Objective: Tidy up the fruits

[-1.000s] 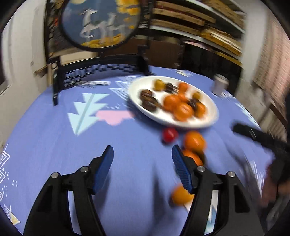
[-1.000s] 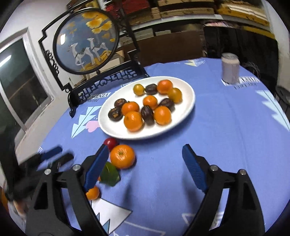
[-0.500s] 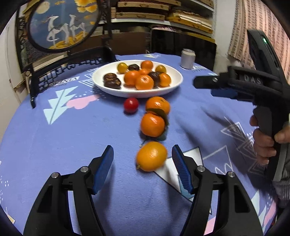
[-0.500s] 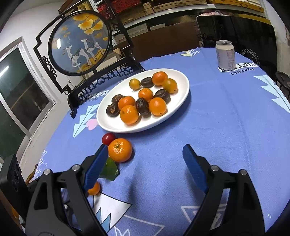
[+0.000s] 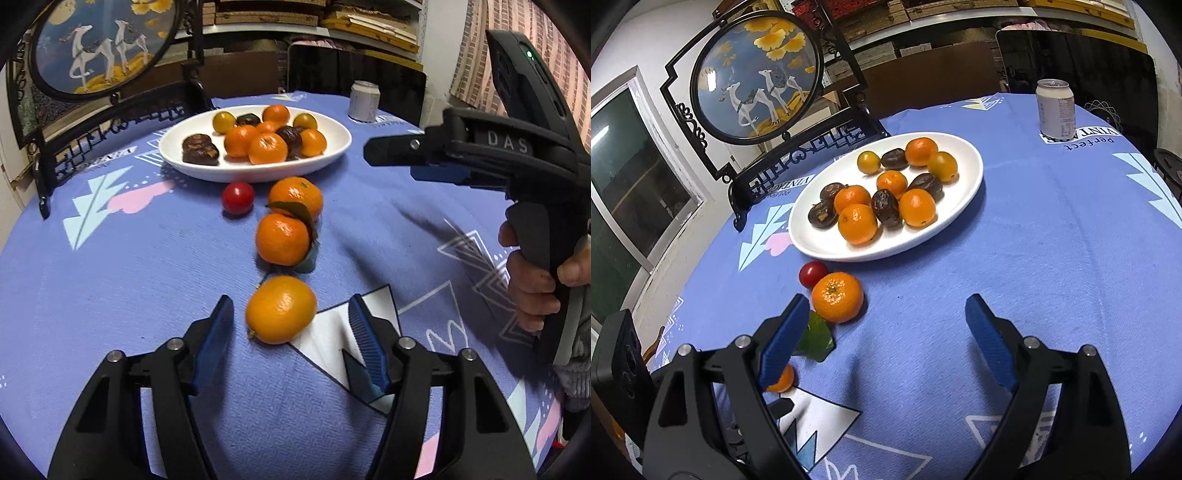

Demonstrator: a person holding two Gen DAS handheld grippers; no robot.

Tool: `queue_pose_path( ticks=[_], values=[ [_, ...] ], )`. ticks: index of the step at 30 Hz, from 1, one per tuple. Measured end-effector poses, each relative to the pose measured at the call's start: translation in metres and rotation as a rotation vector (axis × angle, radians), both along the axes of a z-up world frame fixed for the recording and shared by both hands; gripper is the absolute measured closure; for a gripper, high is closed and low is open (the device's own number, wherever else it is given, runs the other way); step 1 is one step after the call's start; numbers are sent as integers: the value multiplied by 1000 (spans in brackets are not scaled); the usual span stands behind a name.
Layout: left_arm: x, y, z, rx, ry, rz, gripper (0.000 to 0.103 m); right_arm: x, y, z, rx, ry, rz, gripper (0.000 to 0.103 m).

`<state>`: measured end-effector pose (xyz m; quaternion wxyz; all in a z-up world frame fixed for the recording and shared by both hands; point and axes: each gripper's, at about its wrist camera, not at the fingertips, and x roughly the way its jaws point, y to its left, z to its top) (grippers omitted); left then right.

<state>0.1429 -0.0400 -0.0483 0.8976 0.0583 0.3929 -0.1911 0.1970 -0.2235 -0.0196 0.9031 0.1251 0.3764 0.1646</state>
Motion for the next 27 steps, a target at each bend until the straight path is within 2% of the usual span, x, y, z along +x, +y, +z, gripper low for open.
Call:
queue_pose_path(
  ticks=[2, 4, 10, 18, 24, 27],
  values=[
    [1, -1, -1, 3, 9, -1, 51, 0, 2, 0, -2, -1, 1, 15],
    [2, 3, -1, -13, 15, 7, 62, -1, 2, -1, -6, -2, 3, 15],
    [2, 12, 3, -24, 1, 47, 63, -3, 10, -4, -21, 2, 23, 15],
    [19, 53, 5, -38, -1, 259, 63, -12, 44, -15, -94, 6, 111, 16],
    [24, 73, 9, -56, -13, 347, 63, -25, 75, -20, -174, -32, 153, 17],
    [25, 76, 9, -55, -9, 361, 63, -27, 90, -26, -203, -29, 173, 23]
  ],
)
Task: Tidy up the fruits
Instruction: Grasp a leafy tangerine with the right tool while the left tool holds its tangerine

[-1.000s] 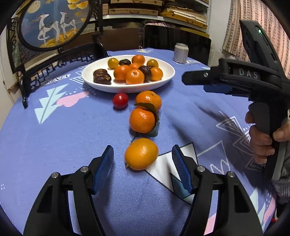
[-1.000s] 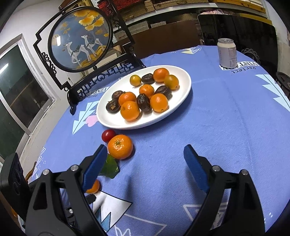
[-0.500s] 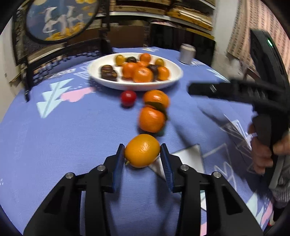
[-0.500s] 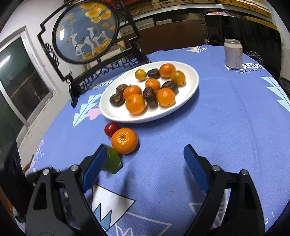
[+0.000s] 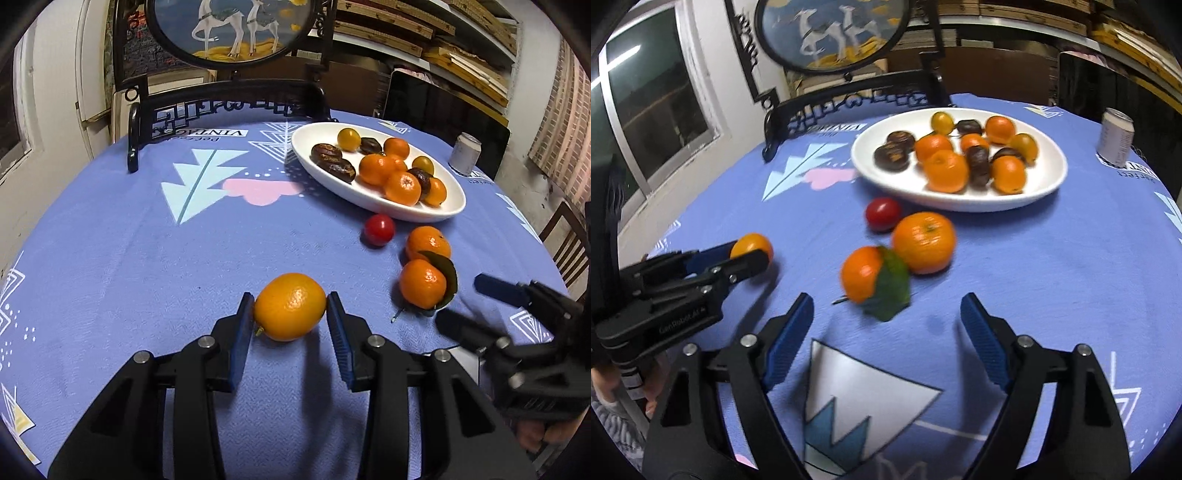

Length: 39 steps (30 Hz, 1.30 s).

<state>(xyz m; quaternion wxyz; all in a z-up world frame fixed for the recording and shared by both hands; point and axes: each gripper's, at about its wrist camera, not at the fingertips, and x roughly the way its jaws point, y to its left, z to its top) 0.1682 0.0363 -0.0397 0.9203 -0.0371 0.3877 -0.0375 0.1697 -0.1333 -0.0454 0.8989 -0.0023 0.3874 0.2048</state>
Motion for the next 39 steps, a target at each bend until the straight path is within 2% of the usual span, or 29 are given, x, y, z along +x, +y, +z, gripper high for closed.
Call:
queue_pose_path(
  ticks=[5, 8, 10, 12, 14, 22, 29, 39],
  values=[
    [-1, -1, -1, 9, -2, 1, 63, 11, 11, -8, -8, 30, -23, 35],
    [0, 0, -3, 10, 7, 5, 63, 23, 11, -14, 26, 79, -40, 35],
    [0, 0, -3, 9, 9, 6, 63, 28, 12, -14, 37, 75, -56, 36],
    [0, 0, -3, 10, 9, 3, 63, 30, 12, -14, 44, 76, -66, 42],
    [0, -2, -3, 14, 12, -3, 63, 31, 13, -14, 46, 72, -51, 62],
    [0, -5, -6, 15, 16, -22, 63, 18, 6, -10, 55, 65, -12, 63],
    [-3, -14, -6, 41, -2, -43, 63, -10, -14, 7, 14, -49, -19, 63],
    [-12, -23, 8, 90, -86, -18, 63, -19, -35, 14, 66, -49, -24, 63]
  ],
)
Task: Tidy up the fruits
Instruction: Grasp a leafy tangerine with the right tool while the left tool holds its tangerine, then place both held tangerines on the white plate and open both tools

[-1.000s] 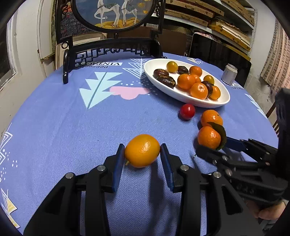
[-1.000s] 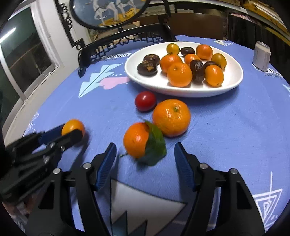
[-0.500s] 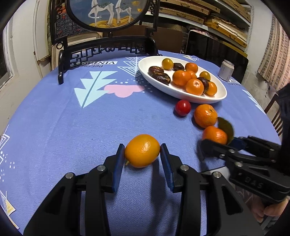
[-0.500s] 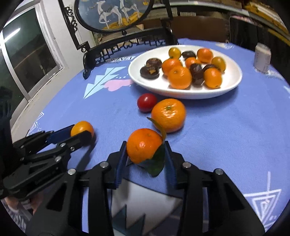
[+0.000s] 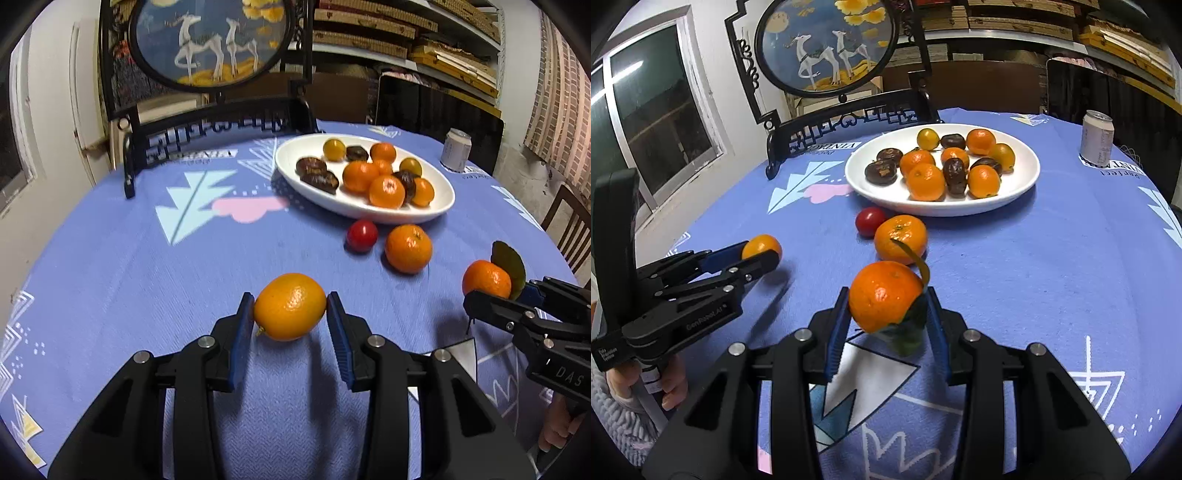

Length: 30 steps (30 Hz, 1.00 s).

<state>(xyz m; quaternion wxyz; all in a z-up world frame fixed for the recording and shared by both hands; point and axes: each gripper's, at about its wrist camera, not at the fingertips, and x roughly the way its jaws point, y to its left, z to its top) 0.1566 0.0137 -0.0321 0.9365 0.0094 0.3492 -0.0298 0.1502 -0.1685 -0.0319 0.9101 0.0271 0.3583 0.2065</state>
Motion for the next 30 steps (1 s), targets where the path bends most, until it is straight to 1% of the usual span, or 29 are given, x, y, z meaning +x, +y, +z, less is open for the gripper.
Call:
queue_pose_path(
  ticks=[5, 8, 11, 14, 16, 19, 21, 23, 25, 26, 27, 28, 29, 30],
  values=[
    [10, -8, 14, 12, -32, -9, 63, 7, -11, 9, 24, 0, -11, 63],
    [29, -20, 23, 29, -41, -38, 63, 15, -18, 19, 4, -23, -29, 63],
    [49, -30, 29, 27, -44, -61, 63, 32, -27, 33, -25, -55, -54, 63],
    [76, -39, 38, 12, -55, -76, 63, 58, -36, 46, -38, -94, -89, 63],
    [99, -46, 42, -6, -57, -86, 63, 80, -39, 51, -35, -104, -103, 63],
    [131, -54, 42, -36, -45, -101, 63, 121, -43, 46, -10, -73, -122, 63],
    [153, -58, 40, -60, -31, -110, 62, 140, -43, 43, 0, -57, -135, 63],
    [172, -58, 39, -81, -19, -97, 62, 161, -45, 42, 15, -51, -152, 62],
    [192, -59, 40, -97, 0, -100, 60, 179, -42, 42, 25, -41, -147, 61],
    [199, -60, 40, -99, 5, -98, 58, 186, -40, 41, 30, -35, -140, 60],
    [206, -61, 40, -98, 11, -97, 43, 189, -38, 41, 29, -37, -142, 58],
    [210, -61, 39, -94, 12, -93, 38, 191, -38, 41, 31, -45, -148, 52],
    [212, -61, 39, -86, 7, -81, 38, 192, -39, 41, 32, -52, -155, 49],
    [212, -60, 38, -85, 7, -84, 38, 192, -40, 41, 35, -56, -157, 49]
  ],
)
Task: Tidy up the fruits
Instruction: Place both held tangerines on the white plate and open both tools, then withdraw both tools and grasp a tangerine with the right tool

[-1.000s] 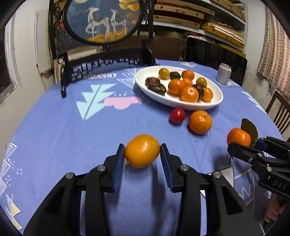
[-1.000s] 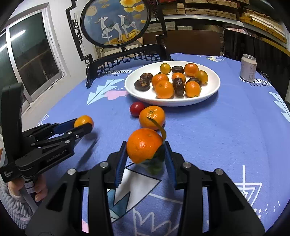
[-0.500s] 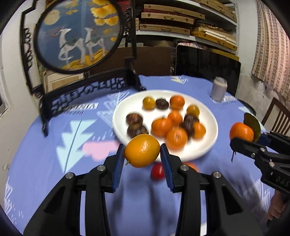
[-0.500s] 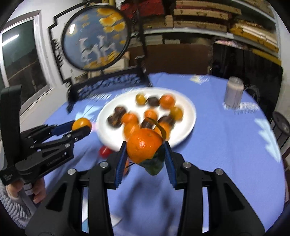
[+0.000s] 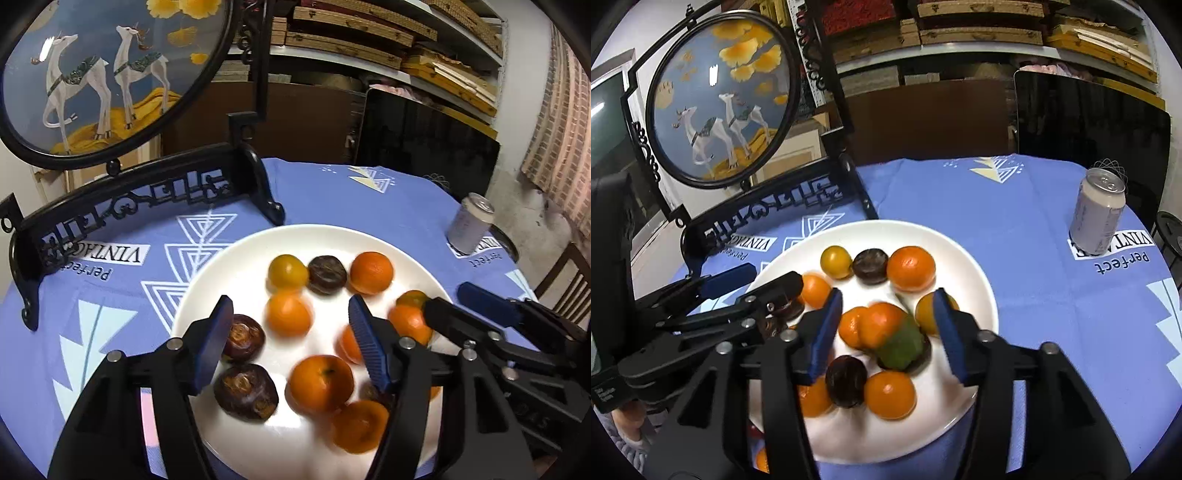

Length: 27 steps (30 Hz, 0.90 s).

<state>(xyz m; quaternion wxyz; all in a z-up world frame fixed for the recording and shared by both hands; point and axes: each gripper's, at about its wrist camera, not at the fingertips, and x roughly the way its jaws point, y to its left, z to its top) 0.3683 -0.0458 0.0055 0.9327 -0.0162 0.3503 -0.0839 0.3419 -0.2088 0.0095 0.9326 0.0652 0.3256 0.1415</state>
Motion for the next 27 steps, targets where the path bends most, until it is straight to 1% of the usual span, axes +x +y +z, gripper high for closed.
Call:
queue_pose_path(
  ticks=[2, 4, 7, 10, 12, 16, 19, 21, 27],
  values=[
    [-5, 5, 0, -22, 1, -7, 38, -4, -3, -1, -4, -1, -3, 49],
    [-13, 13, 1, -40, 2, 12, 38, -9, -6, 0, -2, 1, -7, 49],
    [-35, 27, 2, -54, 12, 22, 38, -25, -6, 3, 1, 7, 6, 47],
    [-63, 37, -3, -17, 18, 38, 38, -54, -3, 6, -13, -11, 29, 40],
    [-82, 45, -11, 1, 24, 55, 38, -79, 0, 6, -17, -20, 53, 40],
    [-113, 65, -25, -12, 63, 102, 38, -120, 10, -6, -16, -5, 108, 38],
    [-131, 79, -33, -23, 84, 147, 38, -138, 29, -22, -62, 19, 157, 38],
    [-140, 86, -36, -11, 84, 182, 38, -143, 39, -30, -91, 27, 167, 38],
    [-145, 93, -37, -39, 92, 199, 38, -143, 60, -42, -125, 51, 172, 38]
  ],
)
